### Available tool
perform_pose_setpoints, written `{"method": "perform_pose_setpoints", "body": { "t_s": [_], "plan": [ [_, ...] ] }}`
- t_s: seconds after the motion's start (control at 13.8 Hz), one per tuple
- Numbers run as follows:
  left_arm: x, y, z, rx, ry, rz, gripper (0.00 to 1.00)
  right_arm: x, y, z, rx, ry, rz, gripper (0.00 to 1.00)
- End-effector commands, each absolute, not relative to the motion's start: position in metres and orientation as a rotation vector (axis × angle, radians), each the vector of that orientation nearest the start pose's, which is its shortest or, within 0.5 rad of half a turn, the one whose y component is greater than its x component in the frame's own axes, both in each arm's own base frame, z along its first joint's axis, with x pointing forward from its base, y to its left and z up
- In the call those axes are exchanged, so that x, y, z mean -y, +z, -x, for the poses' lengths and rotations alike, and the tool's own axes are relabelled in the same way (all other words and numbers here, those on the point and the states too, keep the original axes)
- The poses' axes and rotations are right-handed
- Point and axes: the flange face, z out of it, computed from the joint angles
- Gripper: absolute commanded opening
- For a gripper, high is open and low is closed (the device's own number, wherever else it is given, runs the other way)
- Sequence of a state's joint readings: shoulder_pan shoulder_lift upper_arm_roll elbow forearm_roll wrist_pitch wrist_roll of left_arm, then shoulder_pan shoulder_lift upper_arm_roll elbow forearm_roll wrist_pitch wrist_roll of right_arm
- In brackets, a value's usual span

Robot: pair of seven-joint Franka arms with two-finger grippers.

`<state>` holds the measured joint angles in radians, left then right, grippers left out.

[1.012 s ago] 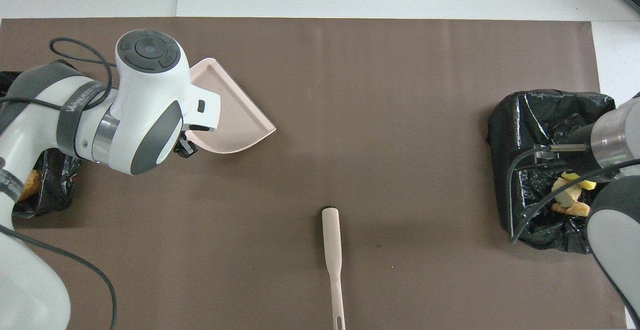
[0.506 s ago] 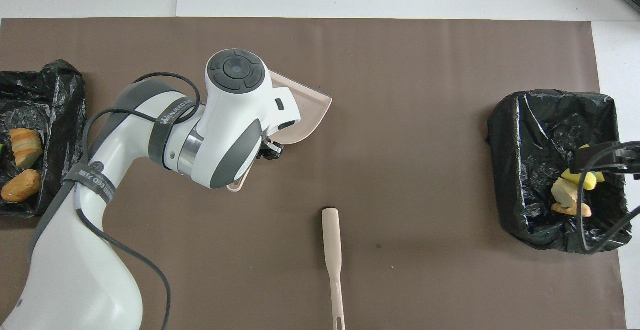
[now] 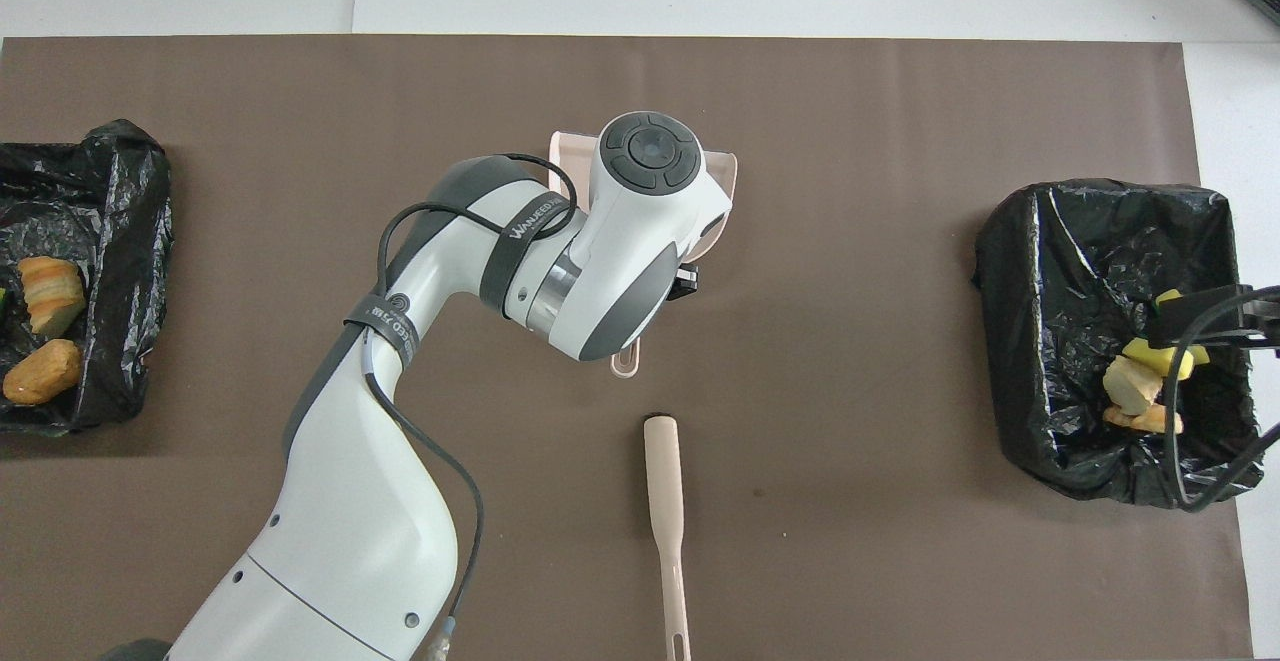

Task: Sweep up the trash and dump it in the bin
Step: 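Lower the dustpan onto the mat and open the left gripper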

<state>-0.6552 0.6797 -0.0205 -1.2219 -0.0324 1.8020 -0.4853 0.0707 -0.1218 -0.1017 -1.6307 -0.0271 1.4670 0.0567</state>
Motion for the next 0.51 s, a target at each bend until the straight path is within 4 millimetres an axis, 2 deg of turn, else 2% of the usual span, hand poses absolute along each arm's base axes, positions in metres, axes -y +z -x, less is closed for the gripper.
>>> {"method": "perform_pose_setpoints", "body": {
  "t_s": [0.0,0.43],
  "plan": [
    [0.467,0.367,-0.573,-0.228,0.141,3.136,0.0,0.027,0.657,-0.506,-0.083,0.056,3.142,1.0],
    [0.462,0.351,-0.579,-0.186,0.158,3.17,0.0,0.028,0.659,-0.507,-0.085,0.02,3.142,1.0]
  ]
}}
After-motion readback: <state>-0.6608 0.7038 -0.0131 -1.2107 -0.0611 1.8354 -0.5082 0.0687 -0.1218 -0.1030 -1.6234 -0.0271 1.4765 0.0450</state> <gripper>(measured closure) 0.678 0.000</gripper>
